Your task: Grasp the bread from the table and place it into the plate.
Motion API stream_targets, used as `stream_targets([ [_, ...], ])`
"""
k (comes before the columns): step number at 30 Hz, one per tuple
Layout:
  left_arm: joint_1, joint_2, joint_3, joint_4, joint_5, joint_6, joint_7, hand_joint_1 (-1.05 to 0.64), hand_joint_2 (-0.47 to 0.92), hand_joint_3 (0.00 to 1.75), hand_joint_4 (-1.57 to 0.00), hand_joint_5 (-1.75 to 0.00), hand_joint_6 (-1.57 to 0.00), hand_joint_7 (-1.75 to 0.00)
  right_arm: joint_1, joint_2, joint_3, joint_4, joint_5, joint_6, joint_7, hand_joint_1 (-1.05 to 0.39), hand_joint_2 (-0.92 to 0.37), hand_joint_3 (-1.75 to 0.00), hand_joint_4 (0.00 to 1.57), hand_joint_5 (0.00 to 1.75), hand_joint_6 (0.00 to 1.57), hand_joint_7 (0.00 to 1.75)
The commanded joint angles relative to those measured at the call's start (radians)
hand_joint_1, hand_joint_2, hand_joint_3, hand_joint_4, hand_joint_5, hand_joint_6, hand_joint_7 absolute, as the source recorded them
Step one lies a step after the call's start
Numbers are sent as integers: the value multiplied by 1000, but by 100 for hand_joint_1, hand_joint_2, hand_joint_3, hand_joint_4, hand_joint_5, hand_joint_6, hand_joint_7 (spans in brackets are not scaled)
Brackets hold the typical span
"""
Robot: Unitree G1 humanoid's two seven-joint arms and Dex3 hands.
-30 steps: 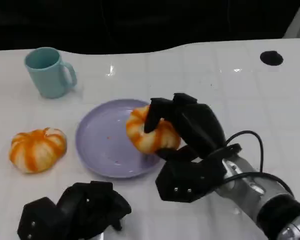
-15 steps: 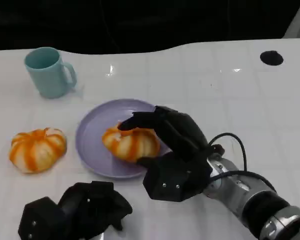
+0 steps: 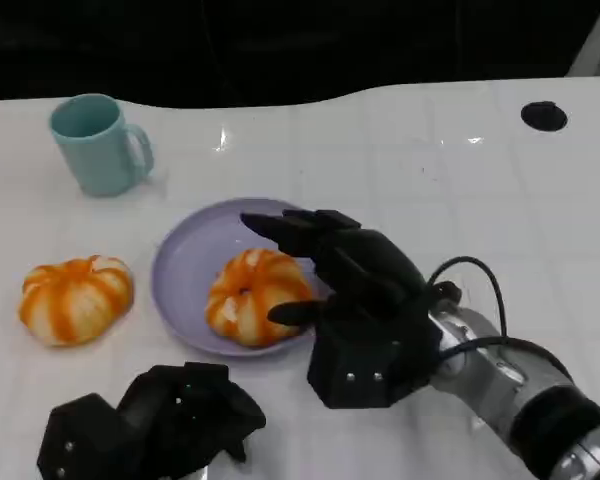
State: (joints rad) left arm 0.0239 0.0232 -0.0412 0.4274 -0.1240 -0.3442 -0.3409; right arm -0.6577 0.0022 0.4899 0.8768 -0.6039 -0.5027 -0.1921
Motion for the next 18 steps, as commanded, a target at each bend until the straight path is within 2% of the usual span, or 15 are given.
stream_targets([
  [1, 11, 14, 3, 7, 8, 16, -1, -105, 84, 0, -91, -150, -131, -71, 65, -64, -19, -115, 19, -12, 27, -57, -92, -20, 0, 31, 21, 2],
  [4, 10, 15, 5, 8, 6, 17, -2, -105, 84, 0, -91, -151, -131, -71, 127, -130, -27, -222, 7, -38, 24, -55, -92, -18, 0, 38, 23, 2],
  [10, 8, 16, 7, 9, 7, 14, -1, -105, 84, 0, -91, -151, -131, -71, 220, -198, -60, -349, 32, -65, 36, -49, -92, -15, 1, 43, 26, 3],
  [13, 11, 13, 7, 8, 8, 9, 2, -104, 83, 0, -91, -151, -131, -71, 277, -233, -93, -372, 26, -133, -35, -45, -92, -10, 5, 50, 30, 5],
  [18, 7, 13, 7, 11, 9, 8, 2, -105, 85, 1, -90, -151, -131, -71, 349, -284, -162, -386, 25, -249, -132, -38, -92, -11, 23, 64, 49, 12],
])
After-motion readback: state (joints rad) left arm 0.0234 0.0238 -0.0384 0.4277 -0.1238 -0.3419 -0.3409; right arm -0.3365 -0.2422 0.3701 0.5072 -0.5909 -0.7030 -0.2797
